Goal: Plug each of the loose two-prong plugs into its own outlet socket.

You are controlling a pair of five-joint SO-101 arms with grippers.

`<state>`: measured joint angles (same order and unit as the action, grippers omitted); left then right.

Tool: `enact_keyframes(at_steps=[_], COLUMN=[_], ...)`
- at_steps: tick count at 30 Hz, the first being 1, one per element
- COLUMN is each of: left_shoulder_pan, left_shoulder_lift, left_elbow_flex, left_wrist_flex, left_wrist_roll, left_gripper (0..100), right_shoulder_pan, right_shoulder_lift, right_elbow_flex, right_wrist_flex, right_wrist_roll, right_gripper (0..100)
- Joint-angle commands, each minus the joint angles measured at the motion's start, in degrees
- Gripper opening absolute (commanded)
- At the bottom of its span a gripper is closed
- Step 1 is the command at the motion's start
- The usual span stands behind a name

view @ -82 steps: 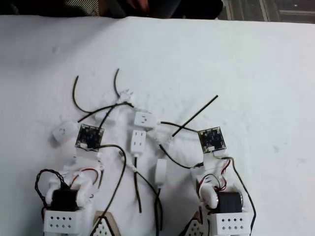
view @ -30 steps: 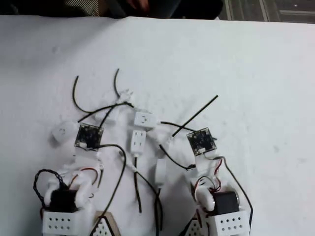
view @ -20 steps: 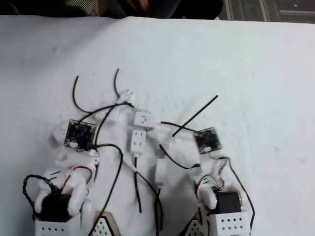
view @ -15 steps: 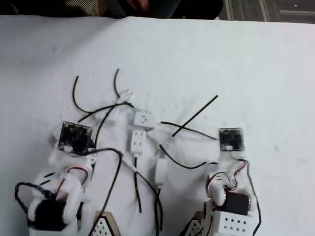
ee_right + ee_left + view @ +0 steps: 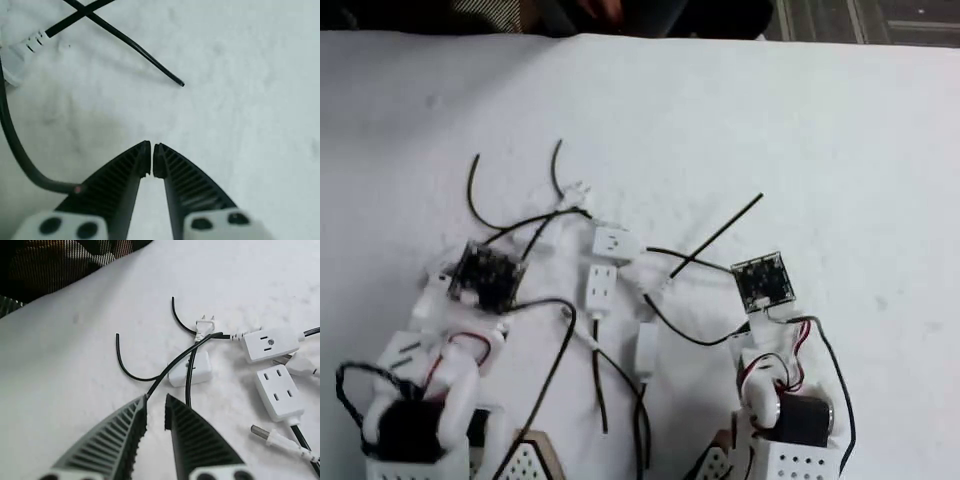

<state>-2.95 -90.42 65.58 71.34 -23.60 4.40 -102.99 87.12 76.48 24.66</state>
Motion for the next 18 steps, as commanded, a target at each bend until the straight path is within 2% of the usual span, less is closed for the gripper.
enact_keyframes(at_steps=[1, 5, 10, 18], left_shoulder_pan=[0.04, -0.04, -0.04, -0.75], left_shoulder_lift=[14.73, 25.80, 25.63, 15.34], left_elbow_flex=[-9.58, -19.16, -20.22, -11.25], left_wrist_flex=[0.88, 6.42, 7.21, 1.67], left_wrist_roll=[-0.09, 1.23, 8.09, 7.12], left_gripper=[9, 9, 9, 12], right_shoulder_pan=[-2.42, -5.58, -6.11, -10.33], right_shoulder_lift=[0.40, 0.40, 2.77, 31.96], right_elbow_flex=[-1.93, -4.31, -11.43, -31.65], right_wrist_flex=[-0.75, -0.57, -0.57, 4.70], right_wrist_roll=[0.62, 3.96, 4.22, 3.69], right_gripper=[2.7, 4.8, 5.7, 5.6])
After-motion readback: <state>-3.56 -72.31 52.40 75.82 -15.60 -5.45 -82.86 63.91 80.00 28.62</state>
